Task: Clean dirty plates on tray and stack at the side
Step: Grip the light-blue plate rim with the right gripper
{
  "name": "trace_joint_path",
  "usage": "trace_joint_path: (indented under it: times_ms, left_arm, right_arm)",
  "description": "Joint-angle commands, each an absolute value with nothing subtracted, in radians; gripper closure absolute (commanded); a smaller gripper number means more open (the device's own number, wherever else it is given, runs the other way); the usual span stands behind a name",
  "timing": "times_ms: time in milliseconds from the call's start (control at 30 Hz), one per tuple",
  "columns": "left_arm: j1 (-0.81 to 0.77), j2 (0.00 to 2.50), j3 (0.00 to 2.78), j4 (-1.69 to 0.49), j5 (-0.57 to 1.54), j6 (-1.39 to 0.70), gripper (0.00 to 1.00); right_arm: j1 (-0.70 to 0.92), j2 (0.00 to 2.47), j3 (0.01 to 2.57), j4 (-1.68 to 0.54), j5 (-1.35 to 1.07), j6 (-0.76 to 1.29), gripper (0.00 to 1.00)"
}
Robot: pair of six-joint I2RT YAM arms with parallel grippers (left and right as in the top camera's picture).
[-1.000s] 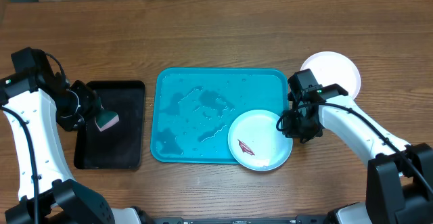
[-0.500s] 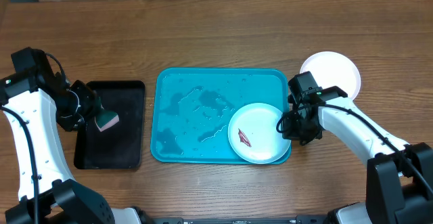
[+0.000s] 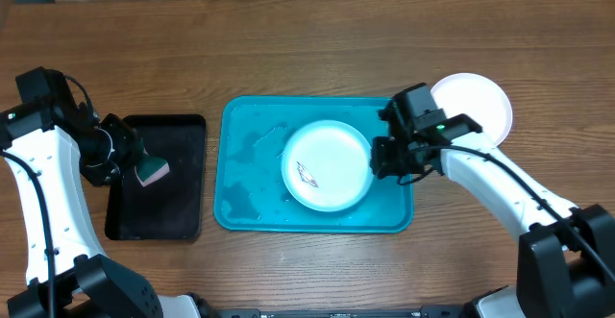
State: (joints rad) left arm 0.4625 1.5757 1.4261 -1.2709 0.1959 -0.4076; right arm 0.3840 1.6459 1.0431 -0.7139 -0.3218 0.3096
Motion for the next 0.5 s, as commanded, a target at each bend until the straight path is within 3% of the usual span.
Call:
trace_joint_path:
  times_ms: [0, 100, 233, 300, 467]
  left_arm:
    - [0.464, 1.582, 1.422, -1.271, 0.21, -0.381, 0.96]
    - [0.464, 1.582, 1.422, -1.271, 0.21, -0.381, 0.96]
    - [0.464, 1.582, 1.422, -1.27, 0.21, -0.381, 0.96]
    - [0.464, 1.582, 1.422, -1.27, 0.21, -0.381, 0.96]
    - [0.464, 1.582, 1.422, -1.269, 0.21, -0.381, 0.96]
  right_arm:
    - [0.419, 1.674, 1.032, -0.685, -0.267, 0.445, 0.96]
    - [0.442, 1.71, 1.032, -0.681, -0.262, 0.516, 0.96]
    - [0.466, 1.719, 1.032, -0.688, -0.279, 0.523, 0.64]
    - [0.469, 1.719, 1.04, -0.693, -0.282, 0.508, 0.58]
    - [0.464, 1.719, 1.107, -0.727, -0.281, 0.318, 0.54]
